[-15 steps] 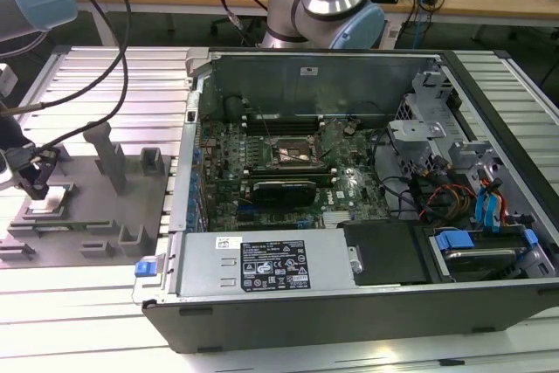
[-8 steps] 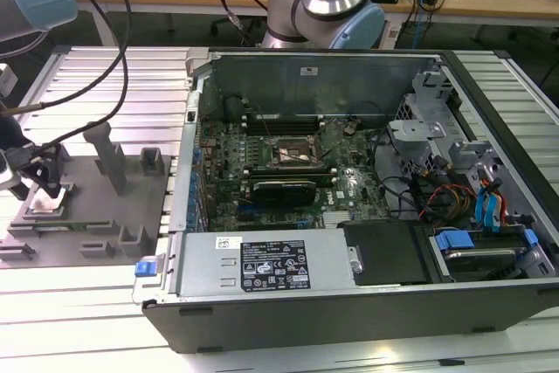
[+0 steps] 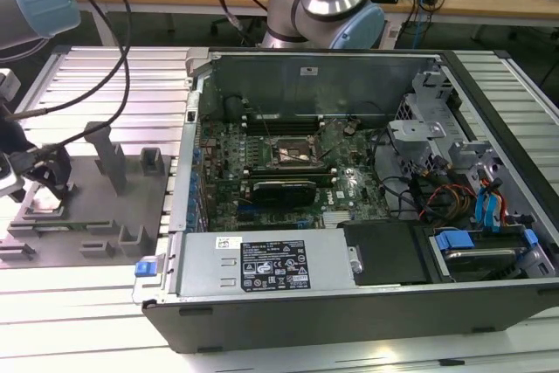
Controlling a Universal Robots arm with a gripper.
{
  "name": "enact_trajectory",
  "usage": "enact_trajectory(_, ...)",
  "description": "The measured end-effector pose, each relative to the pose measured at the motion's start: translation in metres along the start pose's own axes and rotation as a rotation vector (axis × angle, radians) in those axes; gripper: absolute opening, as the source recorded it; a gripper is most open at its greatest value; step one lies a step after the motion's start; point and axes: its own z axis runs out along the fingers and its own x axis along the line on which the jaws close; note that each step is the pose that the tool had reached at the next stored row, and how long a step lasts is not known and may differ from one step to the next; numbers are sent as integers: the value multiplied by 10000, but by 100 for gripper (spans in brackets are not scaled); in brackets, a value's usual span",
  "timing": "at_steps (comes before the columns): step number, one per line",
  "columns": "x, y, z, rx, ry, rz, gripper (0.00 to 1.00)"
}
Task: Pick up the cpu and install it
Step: 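Pick up the cpu and move it towards the insertion slot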
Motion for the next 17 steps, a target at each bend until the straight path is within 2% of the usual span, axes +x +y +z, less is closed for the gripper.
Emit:
enact_trajectory(3,-2,10,38,13,-12,331,66)
enact_trajectory(11,-6,74,113,13,-16,349,66)
enact_trajectory(17,-5,79,141,63,-13,346,66)
